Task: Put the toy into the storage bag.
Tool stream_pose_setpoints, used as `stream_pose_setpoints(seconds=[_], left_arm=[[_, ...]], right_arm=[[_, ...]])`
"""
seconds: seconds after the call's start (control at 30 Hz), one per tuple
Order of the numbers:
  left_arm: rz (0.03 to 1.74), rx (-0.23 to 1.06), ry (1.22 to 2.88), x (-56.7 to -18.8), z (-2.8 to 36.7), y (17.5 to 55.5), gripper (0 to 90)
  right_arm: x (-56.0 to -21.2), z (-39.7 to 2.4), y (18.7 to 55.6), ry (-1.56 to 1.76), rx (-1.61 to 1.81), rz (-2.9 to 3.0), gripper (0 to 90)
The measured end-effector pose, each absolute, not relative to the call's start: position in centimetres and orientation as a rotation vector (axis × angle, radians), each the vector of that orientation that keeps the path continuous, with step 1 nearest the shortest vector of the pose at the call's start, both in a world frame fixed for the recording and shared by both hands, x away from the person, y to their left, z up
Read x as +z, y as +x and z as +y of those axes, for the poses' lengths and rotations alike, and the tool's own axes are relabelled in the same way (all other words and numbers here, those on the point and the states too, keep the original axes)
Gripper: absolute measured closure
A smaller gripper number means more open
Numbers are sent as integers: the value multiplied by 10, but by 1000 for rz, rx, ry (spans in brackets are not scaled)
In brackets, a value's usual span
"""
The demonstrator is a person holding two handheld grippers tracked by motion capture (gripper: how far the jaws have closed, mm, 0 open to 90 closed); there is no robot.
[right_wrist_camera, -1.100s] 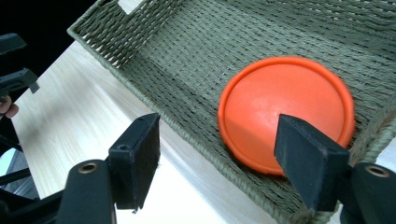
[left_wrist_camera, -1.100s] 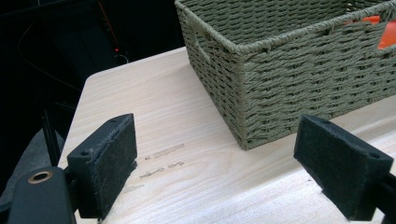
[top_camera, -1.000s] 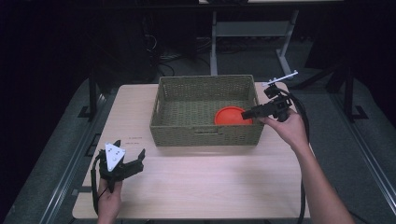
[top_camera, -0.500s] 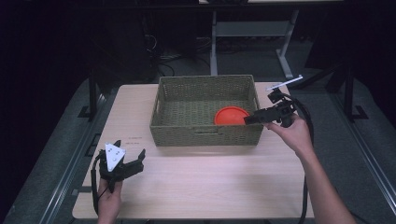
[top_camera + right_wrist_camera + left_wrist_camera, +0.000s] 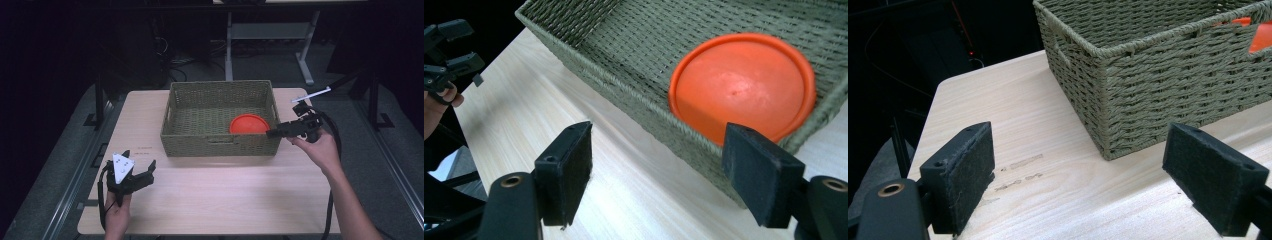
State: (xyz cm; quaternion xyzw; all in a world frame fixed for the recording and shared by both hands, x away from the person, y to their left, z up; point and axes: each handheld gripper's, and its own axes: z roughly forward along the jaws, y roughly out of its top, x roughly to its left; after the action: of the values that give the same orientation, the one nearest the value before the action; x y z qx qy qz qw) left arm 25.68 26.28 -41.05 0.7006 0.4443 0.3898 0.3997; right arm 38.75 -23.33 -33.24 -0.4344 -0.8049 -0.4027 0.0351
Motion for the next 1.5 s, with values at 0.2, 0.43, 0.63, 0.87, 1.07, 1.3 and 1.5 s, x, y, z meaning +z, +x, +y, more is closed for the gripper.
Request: stream_pose_setpoints(seconds=[0.2, 0.43, 0.63, 0.87, 1.07, 1.3, 1.5], left_arm=[[1125, 984, 1773, -411, 263, 257, 128], [1124, 980, 1772, -411, 263, 257, 128], [1123, 978, 1767, -410, 263, 257, 128], [1119, 979, 1770, -411, 263, 257, 127], [1117, 976, 1771, -411, 262, 257, 128], [1118, 974, 1771, -411, 262, 257, 128], [1117, 969, 1768, -411, 261, 257, 128]], right_arm=[[-337, -239, 381, -1350, -1248, -2467, 272], [-341, -245, 375, -1352, -1244, -2463, 267], [-346, -250, 369, -1355, -1253, -2447, 267], [-357, -256, 361, -1368, -1250, -2440, 267], [-365, -262, 354, -1380, -1250, -2423, 265], [-376, -270, 348, -1397, -1254, -2394, 262], [-384, -277, 342, -1415, -1269, -2369, 262]])
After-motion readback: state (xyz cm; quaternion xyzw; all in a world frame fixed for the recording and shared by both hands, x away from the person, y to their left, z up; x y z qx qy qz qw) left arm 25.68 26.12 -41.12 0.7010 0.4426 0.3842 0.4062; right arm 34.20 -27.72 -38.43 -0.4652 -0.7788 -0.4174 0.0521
